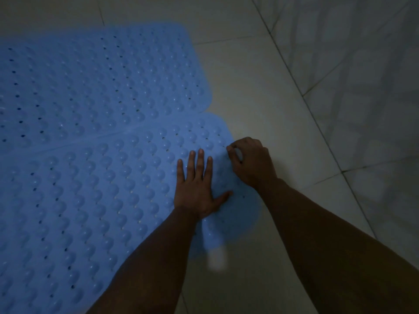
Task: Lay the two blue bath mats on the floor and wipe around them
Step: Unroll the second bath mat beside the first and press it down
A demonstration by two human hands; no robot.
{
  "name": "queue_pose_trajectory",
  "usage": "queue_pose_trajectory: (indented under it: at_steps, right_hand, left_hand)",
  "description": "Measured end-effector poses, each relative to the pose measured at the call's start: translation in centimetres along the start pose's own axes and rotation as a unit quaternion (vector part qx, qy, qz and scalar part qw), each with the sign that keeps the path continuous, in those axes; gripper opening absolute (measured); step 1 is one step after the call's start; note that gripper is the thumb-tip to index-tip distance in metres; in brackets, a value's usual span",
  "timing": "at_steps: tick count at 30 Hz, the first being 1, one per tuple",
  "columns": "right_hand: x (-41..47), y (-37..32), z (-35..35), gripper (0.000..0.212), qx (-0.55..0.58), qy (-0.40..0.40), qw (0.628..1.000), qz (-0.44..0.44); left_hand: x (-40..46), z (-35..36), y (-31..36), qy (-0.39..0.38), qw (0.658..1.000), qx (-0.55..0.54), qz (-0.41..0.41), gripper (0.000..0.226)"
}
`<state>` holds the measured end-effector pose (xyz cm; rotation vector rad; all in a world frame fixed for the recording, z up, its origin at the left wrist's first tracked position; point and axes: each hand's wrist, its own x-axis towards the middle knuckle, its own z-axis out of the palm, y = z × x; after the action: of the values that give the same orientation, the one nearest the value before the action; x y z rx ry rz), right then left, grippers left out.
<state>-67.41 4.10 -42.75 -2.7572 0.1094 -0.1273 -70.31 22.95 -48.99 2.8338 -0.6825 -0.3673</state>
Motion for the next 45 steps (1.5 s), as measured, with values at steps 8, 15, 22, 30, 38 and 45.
queue_pose_trajectory:
  at_steps: [8,15,22,30,38,45]
  right_hand:
    - [-1.7,-1.9,0.0,0.059,-0.072,-0.130,0.987,-0.067]
    - [-5.8,-1.9,4.9,0.087,-0.115,-0.153,0.980,-0.062]
    - [-6.1,-1.3,6.0,0.081,-0.099,-0.083,0.990,-0.064]
    - [-6.3,-0.8,6.6,0.082,-0.107,-0.079,0.989,-0.067]
    - [-5.2,-1.0,5.8,0.100,-0.090,-0.181,0.978,-0.057]
    - [-6.8,-0.9,2.7,0.088,-0.103,-0.164,0.978,-0.078]
  left_hand:
    - [-0.8,-5.7,-1.3,0.039,0.989,-0.144,0.002,0.069]
    - [-3.0,-5.0,-2.7,0.114,0.990,-0.082,-0.011,0.056]
    - [-1.8,-3.9,-3.8,0.169,0.983,-0.069,-0.003,0.049]
    - [-0.7,-3.5,-3.3,0.185,0.980,-0.077,0.001,0.046]
    - [-2.8,-3.9,-3.0,0.182,0.982,-0.060,-0.001,0.045]
    - [-4.1,-6.7,-1.2,0.204,0.976,-0.074,0.007,0.043]
